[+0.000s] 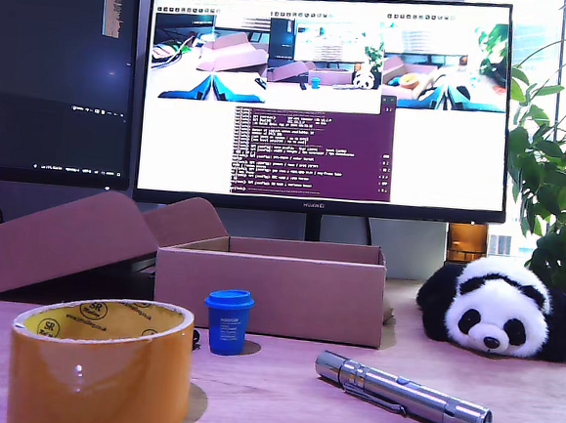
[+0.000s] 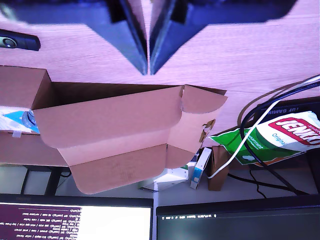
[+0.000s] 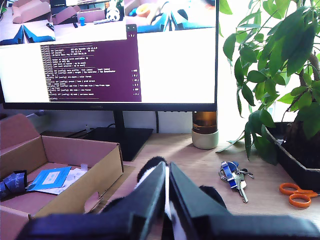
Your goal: Pick up the tape roll and place it inside the cardboard box
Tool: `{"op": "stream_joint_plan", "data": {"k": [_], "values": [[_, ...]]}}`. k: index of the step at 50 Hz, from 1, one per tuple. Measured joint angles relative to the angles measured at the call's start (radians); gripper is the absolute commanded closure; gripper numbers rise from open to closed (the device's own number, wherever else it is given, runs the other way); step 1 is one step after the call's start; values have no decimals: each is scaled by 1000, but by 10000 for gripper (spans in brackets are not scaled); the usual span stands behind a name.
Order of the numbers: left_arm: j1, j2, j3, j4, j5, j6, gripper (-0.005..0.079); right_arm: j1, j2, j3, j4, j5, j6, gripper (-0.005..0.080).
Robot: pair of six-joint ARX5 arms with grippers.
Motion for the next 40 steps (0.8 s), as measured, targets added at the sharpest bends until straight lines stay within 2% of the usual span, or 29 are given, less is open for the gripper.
{"op": "stream_joint_plan", "data": {"k": [2, 7, 12, 18, 22, 26, 31, 36, 40], "values": [[0, 0, -1, 13, 28, 0, 764, 0, -8, 1, -20, -3, 1, 762], [0, 0, -2, 87, 75, 0, 764, 0, -68, 1, -195, -3, 3, 762], [0, 0, -2, 83, 87, -1, 764, 0, -57, 0, -204, -4, 3, 762], [-2, 0, -2, 106, 196, 0, 764, 0, -57, 0, -203, -20, 4, 762], [-17, 0, -1, 121, 336, -1, 764, 1, -57, 0, -203, -69, 5, 762], [-53, 0, -1, 161, 426, -24, 764, 11, -57, 0, -200, -125, 24, 762], [-103, 0, 2, 230, 484, -102, 764, 34, -57, 0, -197, -197, 101, 762], [-148, 0, 10, 240, 509, -103, 764, 67, -57, 0, -195, -271, 137, 762], [-181, 0, 10, 235, 569, -117, 764, 101, -57, 0, -194, -342, 170, 762]]}}
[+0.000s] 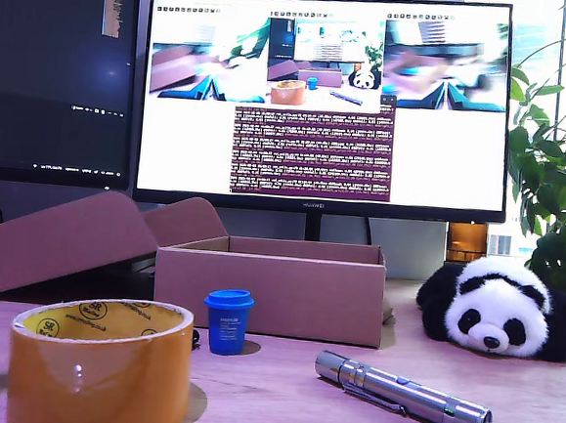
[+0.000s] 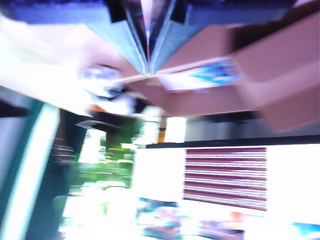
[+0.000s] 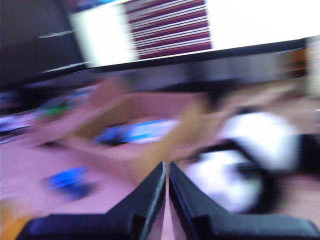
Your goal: Pick up the tape roll and place it inside the cardboard box
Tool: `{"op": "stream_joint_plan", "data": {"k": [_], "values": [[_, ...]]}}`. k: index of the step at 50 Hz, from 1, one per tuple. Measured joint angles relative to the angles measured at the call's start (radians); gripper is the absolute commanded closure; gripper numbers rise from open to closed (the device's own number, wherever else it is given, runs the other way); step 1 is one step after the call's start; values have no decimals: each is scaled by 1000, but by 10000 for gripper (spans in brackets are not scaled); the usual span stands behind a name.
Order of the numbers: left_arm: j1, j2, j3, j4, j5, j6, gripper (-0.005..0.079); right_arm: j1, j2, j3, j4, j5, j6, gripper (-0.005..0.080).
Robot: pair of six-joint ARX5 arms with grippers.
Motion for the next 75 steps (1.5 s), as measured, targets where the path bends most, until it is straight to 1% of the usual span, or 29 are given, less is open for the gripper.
{"op": "stream_joint_plan", "data": {"k": [6, 11, 15, 20, 21, 27, 28, 29, 30, 33, 34, 36, 37, 39, 40, 41, 42, 45, 47, 49, 51, 54, 55, 57, 59, 68, 75], "values": [[-51, 0, 10, -27, 44, -15, 764, 69, 0, 0, 4, -75, 31, 762], [-81, 1, 53, -91, 52, -14, 764, 130, 0, 0, 4, -85, 42, 762], [-98, 13, 117, -148, 59, -2, 764, 179, 0, 0, 4, -88, 48, 762], [-112, 79, 214, -224, 77, 25, 764, 239, 0, 0, 1, -89, 71, 762], [-115, 96, 229, -236, 85, 47, 764, 249, 0, 0, -2, -88, 71, 762], [-139, 242, 324, -339, 117, 66, 764, 301, 0, 0, -47, -75, 71, 762], [-144, 270, 339, -356, 124, 94, 764, 309, 0, 0, -51, -71, 71, 762], [-150, 299, 355, -380, 126, 94, 764, 314, 0, 0, -54, -67, 71, 762], [-156, 327, 371, -401, 128, 127, 764, 318, 0, 0, -56, -60, 71, 762], [-179, 415, 418, -465, 126, 149, 764, 325, 0, 0, -59, -50, 70, 762], [-188, 448, 441, -492, 123, 211, 764, 325, 0, 0, -59, -50, 70, 762], [-204, 505, 476, -539, 108, 278, 764, 325, 0, 0, -59, -47, 70, 762], [-213, 536, 495, -562, 93, 313, 764, 325, 0, 0, -59, -45, 70, 762], [-233, 589, 526, -600, 59, 316, 764, 325, 0, 0, -60, -39, 70, 762], [-245, 623, 543, -623, 34, 384, 764, 325, 0, 0, -60, -35, 70, 762], [-256, 652, 558, -641, 9, 406, 764, 325, 0, 0, -60, -30, 69, 762], [-267, 686, 572, -658, -13, 467, 764, 325, 0, 0, -60, -26, 69, 762], [-306, 785, 606, -692, -68, 521, 763, 325, 0, 0, -60, -19, 69, 762], [-333, 847, 619, -700, -94, 531, 737, 325, 0, 0, -60, -16, 69, 762], [-360, 919, 624, -699, -113, 552, 670, 325, 0, 0, -61, -9, 69, 762], [-389, 984, 623, -698, -129, 562, 567, 325, 0, 0, -64, -5, 69, 762], [-427, 1064, 623, -691, -153, 581, 373, 325, 0, 0, -69, 1, 68, 762], [-439, 1086, 622, -686, -164, 590, 326, 325, 0, 0, -69, 2, 68, 762], [-459, 1122, 622, -674, -186, 605, 271, 325, 0, 0, -69, 2, 67, 762], [-475, 1148, 622, -660, -217, 610, 256, 325, 0, 0, -69, 2, 67, 762], [-520, 1175, 623, -615, -332, 615, 256, 325, 0, 0, -73, 2, 67, 762], [-525, 1176, 623, -589, -364, 621, 257, 325, 0, 0, -73, 2, 67, 762]]}}
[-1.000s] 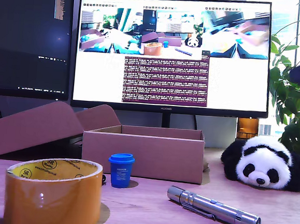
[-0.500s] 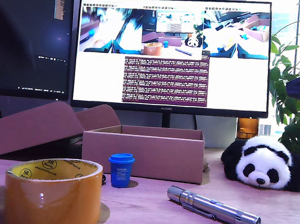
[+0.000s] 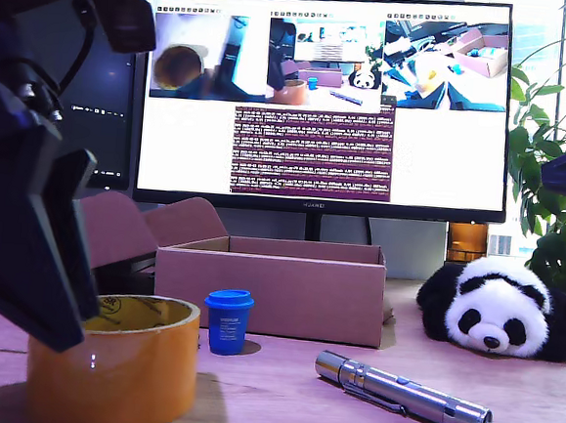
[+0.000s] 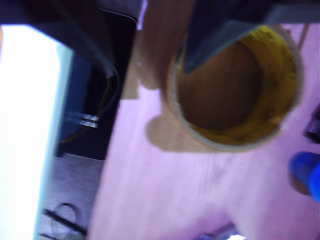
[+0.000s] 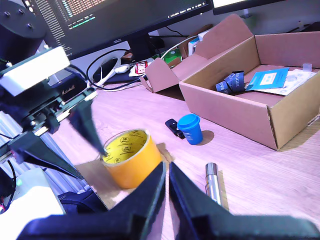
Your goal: Pick up the tape roll and place it inside the cardboard box
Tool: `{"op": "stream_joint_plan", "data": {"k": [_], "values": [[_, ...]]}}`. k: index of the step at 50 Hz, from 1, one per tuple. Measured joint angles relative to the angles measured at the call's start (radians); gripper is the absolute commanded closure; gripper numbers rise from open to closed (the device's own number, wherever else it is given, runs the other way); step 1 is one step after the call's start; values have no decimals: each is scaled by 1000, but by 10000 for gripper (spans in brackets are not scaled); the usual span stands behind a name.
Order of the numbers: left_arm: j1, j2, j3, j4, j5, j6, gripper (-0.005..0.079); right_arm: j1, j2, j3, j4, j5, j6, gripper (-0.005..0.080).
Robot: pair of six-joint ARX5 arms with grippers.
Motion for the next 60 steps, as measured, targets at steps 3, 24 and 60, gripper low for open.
{"op": "stream_joint_plan", "data": {"k": [3, 24, 60], "values": [[0, 0, 0, 10, -5, 2, 257, 0, 0, 0, 0, 0, 0, 762], [-14, 78, 2, 86, -11, 25, 260, 0, 0, 0, 0, 7, -25, 762], [-5, 75, 256, -140, -31, 27, 766, 0, 0, 0, 0, 26, -25, 762]]}}
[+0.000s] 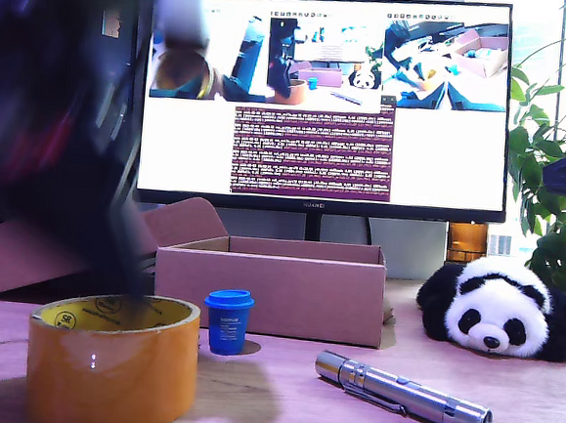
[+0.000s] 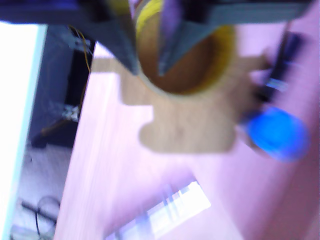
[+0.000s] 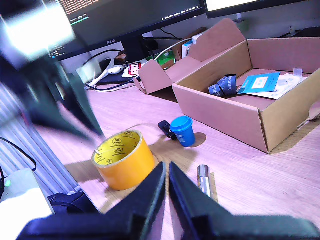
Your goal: Pick up the tape roll and place it inside the cardboard box
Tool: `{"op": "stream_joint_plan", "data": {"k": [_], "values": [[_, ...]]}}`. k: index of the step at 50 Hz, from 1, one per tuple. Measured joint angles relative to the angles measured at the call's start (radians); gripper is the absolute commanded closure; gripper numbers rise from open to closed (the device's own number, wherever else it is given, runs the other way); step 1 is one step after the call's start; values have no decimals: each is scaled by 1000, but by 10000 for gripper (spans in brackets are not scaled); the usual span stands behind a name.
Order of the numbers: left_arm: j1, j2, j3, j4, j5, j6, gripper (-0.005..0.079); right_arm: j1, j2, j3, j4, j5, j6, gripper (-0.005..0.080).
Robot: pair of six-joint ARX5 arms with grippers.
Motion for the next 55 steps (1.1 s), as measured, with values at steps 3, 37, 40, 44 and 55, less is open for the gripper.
{"op": "stream_joint_plan", "data": {"k": [3, 37, 40, 44, 55], "values": [[-1, -10, 34, -27, 0, 0, 766, 0, 0, 0, 0, 0, 0, 762], [14, 249, 47, -32, 0, -8, 210, 0, 0, 0, 0, 5, -23, 762], [14, 286, 47, -31, 0, -8, 210, 0, 0, 0, 0, 5, -24, 762], [14, 320, 47, -31, 0, -8, 213, 0, 0, 0, -1, 6, -24, 762], [14, 370, 47, -37, 0, -13, 618, 0, 0, 0, -1, 6, -23, 762]]}}
